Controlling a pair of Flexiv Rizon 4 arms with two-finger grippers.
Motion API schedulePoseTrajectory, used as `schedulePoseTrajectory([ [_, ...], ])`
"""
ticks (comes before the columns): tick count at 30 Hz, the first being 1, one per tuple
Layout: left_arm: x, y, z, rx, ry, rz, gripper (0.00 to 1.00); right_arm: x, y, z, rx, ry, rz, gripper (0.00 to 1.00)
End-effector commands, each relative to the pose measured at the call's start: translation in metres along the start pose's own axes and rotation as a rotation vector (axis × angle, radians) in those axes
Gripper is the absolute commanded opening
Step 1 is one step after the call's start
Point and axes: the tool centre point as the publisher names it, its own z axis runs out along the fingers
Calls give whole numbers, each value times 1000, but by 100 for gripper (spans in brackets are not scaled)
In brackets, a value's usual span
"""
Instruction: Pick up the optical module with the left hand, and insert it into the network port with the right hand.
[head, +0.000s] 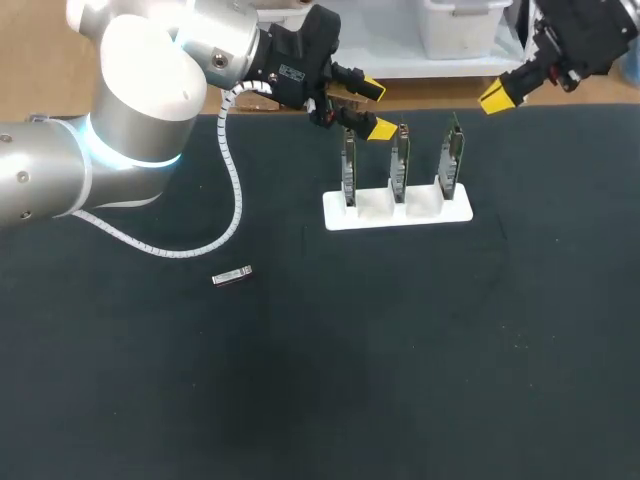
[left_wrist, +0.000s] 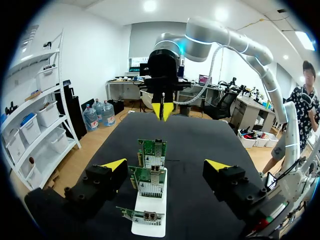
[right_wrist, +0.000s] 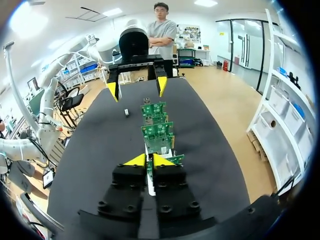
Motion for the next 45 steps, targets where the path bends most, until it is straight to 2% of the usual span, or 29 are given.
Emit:
schedulePoseTrajectory([
  [1, -2, 2, 1, 4, 8, -3, 100, 0, 6, 1, 17, 2, -1, 100],
  [30, -2, 2, 1, 4, 8, -3, 100, 0, 6, 1, 17, 2, -1, 100],
  [32, -1, 3, 0, -27, 21, -37, 100, 0, 6, 1, 17, 2, -1, 100],
  [34, -1, 3, -3, -29, 7, -30, 100, 0, 6, 1, 17, 2, -1, 100],
  [41, -6, 4, -17, -58, 39, 6, 100, 0, 6, 1, 17, 2, -1, 100],
  [45, -7, 0, -30, -82, 97, 19, 100, 0, 6, 1, 17, 2, -1, 100],
])
